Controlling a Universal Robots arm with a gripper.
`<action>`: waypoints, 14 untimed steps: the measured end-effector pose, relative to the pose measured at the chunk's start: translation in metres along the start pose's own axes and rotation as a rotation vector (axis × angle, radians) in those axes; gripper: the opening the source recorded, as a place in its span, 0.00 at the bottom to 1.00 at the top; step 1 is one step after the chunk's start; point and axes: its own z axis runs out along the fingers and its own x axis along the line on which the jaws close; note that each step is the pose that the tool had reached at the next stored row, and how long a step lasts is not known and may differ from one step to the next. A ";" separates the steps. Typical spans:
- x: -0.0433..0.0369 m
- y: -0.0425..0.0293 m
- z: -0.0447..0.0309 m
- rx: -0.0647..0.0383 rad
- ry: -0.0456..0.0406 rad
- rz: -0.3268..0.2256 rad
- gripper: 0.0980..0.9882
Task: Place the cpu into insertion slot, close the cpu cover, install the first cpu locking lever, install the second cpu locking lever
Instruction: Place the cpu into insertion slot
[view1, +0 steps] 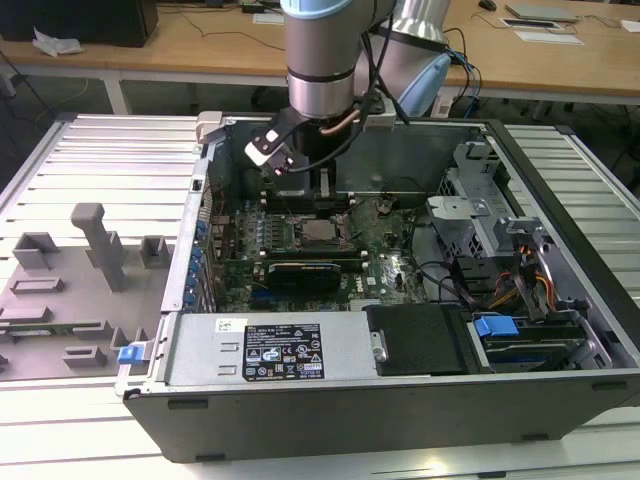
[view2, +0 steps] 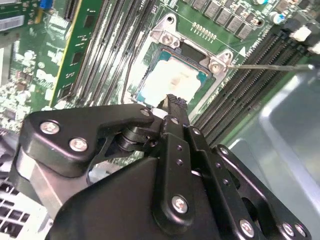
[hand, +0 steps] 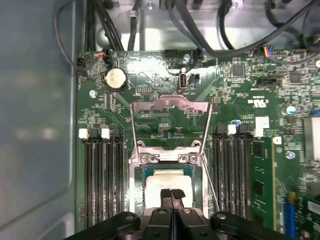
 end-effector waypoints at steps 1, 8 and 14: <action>0.0000 0.0005 -0.0062 0.000 -0.0003 0.000 0.01; 0.0001 0.0015 -0.0177 0.000 -0.0014 0.000 0.01; 0.0001 0.0042 -0.0173 0.061 0.0051 0.001 0.01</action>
